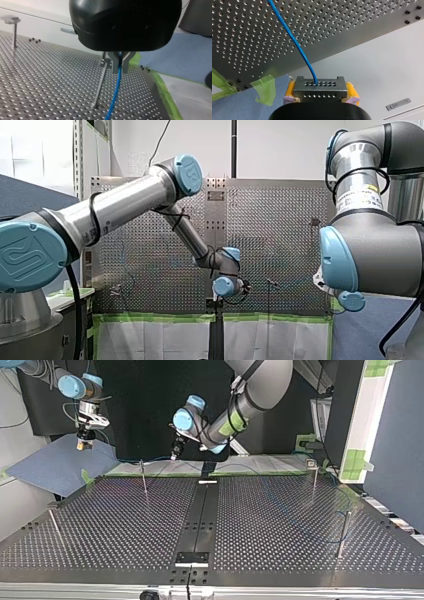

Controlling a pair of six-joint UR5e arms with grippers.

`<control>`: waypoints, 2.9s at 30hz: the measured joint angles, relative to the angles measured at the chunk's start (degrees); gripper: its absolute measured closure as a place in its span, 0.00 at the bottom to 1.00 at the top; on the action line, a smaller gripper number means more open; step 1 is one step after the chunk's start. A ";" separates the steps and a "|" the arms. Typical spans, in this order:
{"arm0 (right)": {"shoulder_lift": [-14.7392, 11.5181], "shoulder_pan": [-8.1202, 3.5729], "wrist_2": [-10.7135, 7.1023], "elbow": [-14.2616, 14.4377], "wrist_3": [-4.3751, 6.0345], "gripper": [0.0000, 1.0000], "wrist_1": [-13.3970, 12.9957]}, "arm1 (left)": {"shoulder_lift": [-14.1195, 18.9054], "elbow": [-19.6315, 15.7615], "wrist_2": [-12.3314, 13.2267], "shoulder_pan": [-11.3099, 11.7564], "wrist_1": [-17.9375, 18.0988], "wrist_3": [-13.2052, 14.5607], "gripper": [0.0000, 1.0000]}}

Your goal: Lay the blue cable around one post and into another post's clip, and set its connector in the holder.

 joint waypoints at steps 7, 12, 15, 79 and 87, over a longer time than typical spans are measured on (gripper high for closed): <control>0.02 -0.01 0.02 -0.45 0.00 1.00 0.18 | -1.46 2.35 0.33 0.20 -0.76 -1.01 0.90; 0.06 -0.01 0.05 -0.71 0.05 1.00 0.24 | -1.51 3.51 0.29 0.38 -1.44 -1.13 0.90; 0.07 -0.04 0.09 -0.92 0.08 1.00 0.34 | -1.52 3.87 0.32 0.60 -1.50 -1.15 0.90; 0.59 -0.24 -0.16 -5.10 1.29 1.00 2.07 | -4.64 11.25 1.32 2.61 -6.89 -3.11 0.90; 0.67 0.04 -0.16 -6.18 1.27 1.00 3.17 | -4.68 11.77 1.99 3.33 -7.55 -3.17 0.90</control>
